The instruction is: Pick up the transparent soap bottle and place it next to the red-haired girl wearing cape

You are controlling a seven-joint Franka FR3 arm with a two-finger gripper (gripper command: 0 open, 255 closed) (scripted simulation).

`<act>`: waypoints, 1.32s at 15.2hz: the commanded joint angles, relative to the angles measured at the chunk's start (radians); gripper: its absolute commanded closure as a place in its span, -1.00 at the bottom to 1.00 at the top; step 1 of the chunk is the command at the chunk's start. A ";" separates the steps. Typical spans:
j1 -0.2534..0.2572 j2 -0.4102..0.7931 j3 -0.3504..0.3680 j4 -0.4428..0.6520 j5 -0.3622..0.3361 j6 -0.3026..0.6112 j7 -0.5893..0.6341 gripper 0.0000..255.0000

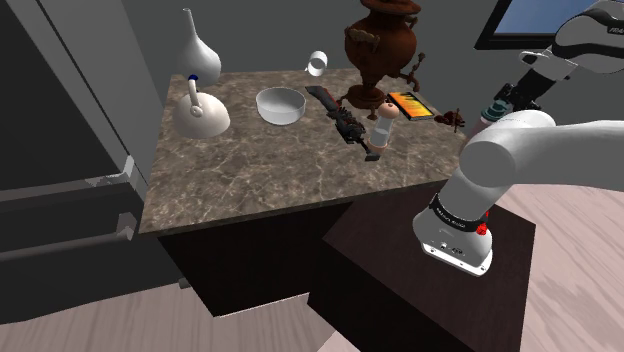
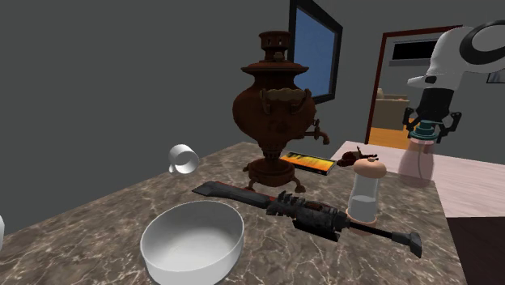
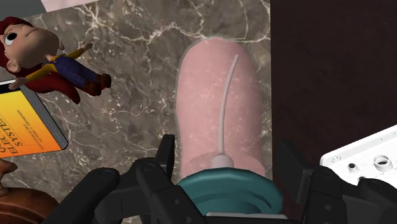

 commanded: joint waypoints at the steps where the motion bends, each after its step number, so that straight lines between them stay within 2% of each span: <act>1: 0.000 0.000 0.000 0.000 0.000 0.000 0.000 1.00; 2: 0.000 0.000 0.000 0.000 0.000 0.000 0.000 1.00; 3: 0.000 0.000 0.000 0.000 0.000 0.000 0.000 -1.00; 8: 0.000 0.000 0.000 0.000 0.000 0.000 0.000 -1.00; 12: -0.003 0.003 0.090 0.090 0.073 -0.103 -0.023 -1.00; 20: -0.003 0.003 0.090 0.090 0.073 -0.104 -0.022 -1.00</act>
